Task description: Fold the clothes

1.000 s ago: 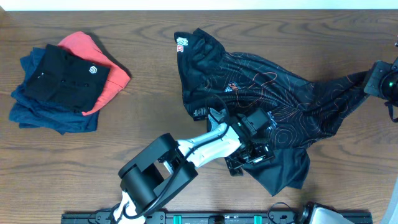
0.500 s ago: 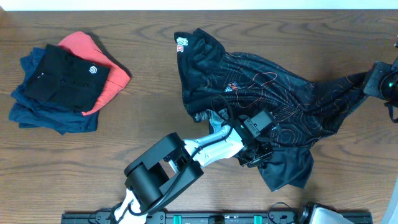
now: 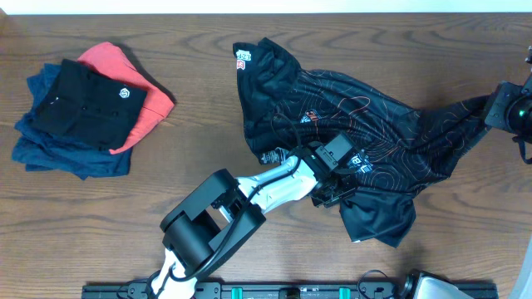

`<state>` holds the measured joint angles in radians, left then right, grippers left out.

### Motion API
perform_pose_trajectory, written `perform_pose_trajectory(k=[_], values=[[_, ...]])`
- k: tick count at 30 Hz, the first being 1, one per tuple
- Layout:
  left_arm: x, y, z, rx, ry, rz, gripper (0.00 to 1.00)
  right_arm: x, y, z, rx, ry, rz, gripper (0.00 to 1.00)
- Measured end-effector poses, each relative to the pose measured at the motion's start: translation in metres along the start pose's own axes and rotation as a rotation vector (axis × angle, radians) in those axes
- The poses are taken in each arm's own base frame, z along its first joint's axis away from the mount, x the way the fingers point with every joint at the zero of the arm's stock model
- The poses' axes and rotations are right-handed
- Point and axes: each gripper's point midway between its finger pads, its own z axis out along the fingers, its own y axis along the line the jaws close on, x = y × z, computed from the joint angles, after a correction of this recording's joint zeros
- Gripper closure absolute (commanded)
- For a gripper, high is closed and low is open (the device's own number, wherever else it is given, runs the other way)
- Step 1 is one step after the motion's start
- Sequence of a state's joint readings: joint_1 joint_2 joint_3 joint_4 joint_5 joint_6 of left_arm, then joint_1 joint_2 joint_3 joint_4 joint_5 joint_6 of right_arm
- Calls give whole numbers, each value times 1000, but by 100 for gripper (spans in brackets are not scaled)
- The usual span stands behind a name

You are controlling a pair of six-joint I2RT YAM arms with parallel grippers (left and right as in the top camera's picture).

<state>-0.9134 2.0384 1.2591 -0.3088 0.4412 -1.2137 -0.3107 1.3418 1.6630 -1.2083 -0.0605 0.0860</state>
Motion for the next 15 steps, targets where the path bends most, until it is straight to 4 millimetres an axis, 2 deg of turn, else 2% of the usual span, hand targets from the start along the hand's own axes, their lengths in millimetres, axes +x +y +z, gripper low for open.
perform_pose_trajectory(k=[1, 2, 3, 12, 15], values=[[0, 0, 0, -1, -3, 3, 81, 0, 0, 0, 0, 0, 0, 99], [-2, 0, 0, -3, -13, 10, 92, 0, 0, 0, 0, 0, 0, 99], [-5, 1, 0, -5, -28, 20, 94, 0, 0, 0, 0, 0, 0, 99], [-17, -1, 0, -8, -83, 182, 94, 2, 0, 0, 0, 8, 0, 99], [-21, 11, -10, -61, -96, 241, 94, 5, 0, 0, 1, 19, 1, 99]])
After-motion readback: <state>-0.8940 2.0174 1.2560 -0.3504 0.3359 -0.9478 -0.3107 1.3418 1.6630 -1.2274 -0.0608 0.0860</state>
